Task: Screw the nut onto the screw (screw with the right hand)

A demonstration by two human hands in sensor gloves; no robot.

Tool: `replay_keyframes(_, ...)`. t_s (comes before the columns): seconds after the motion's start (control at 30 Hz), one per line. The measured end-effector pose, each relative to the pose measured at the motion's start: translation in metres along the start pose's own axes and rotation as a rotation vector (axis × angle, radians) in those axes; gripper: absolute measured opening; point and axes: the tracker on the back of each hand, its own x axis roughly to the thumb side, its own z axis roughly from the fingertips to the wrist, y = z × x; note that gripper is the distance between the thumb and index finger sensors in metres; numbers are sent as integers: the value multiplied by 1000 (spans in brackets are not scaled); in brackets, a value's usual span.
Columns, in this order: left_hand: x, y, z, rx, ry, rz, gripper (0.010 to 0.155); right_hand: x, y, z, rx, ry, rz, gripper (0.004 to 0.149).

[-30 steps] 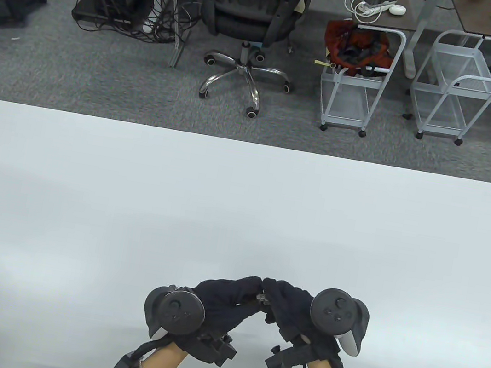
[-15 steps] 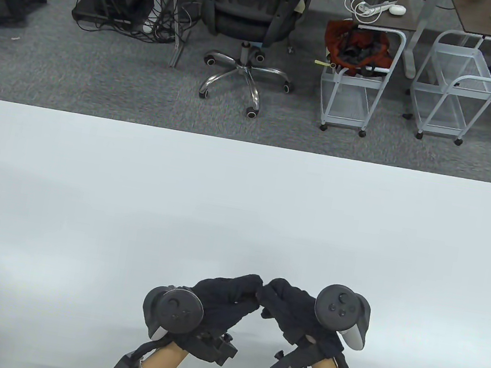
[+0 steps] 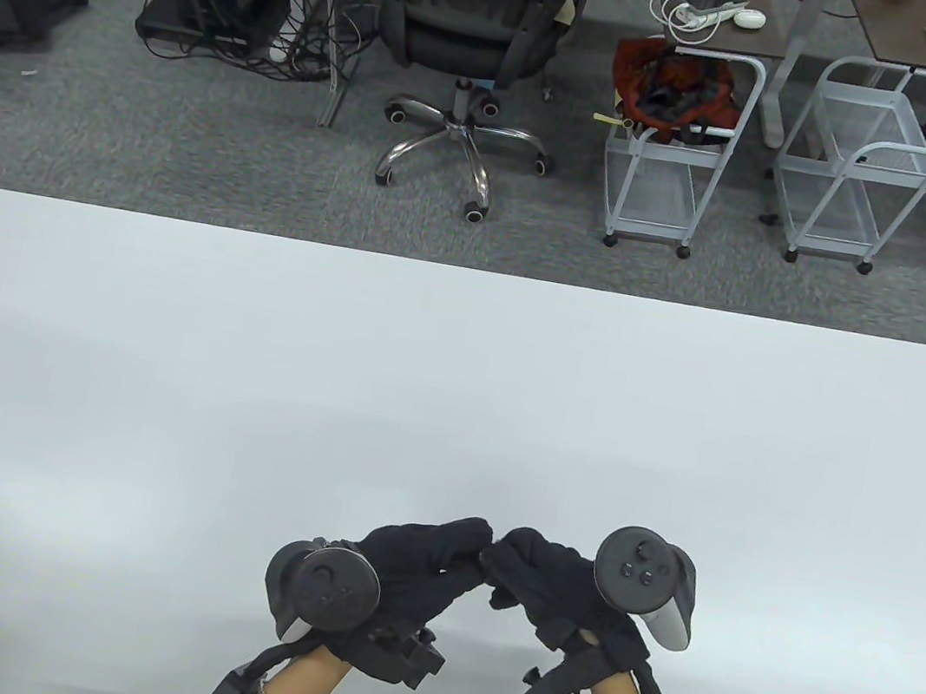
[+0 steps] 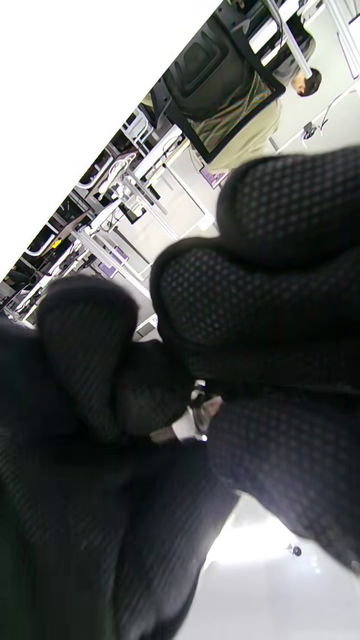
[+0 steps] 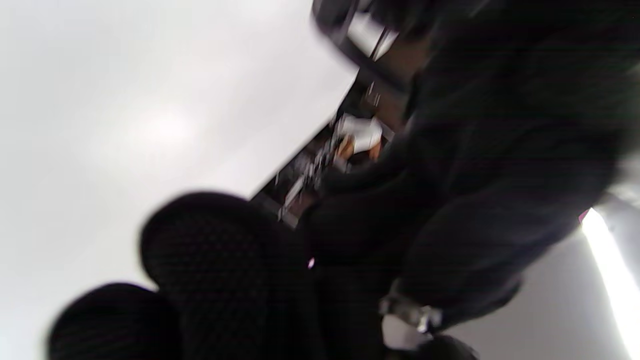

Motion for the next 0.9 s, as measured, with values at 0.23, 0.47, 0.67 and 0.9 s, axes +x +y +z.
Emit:
replay_keyframes(0.23,-1,1,-1,9,10,-9,42,2,-5,-2,263,13,-106,50)
replay_keyframes(0.47,3,-4,0,-16,-13,15,42,3,-4,3,-27,18,70,50)
replay_keyframes(0.67,0,1,0,7,10,-11,42,2,-2,-1,275,28,-84,51)
replay_keyframes(0.9,4,-4,0,-11,-9,-21,41,3,0,3,-73,8,124,52)
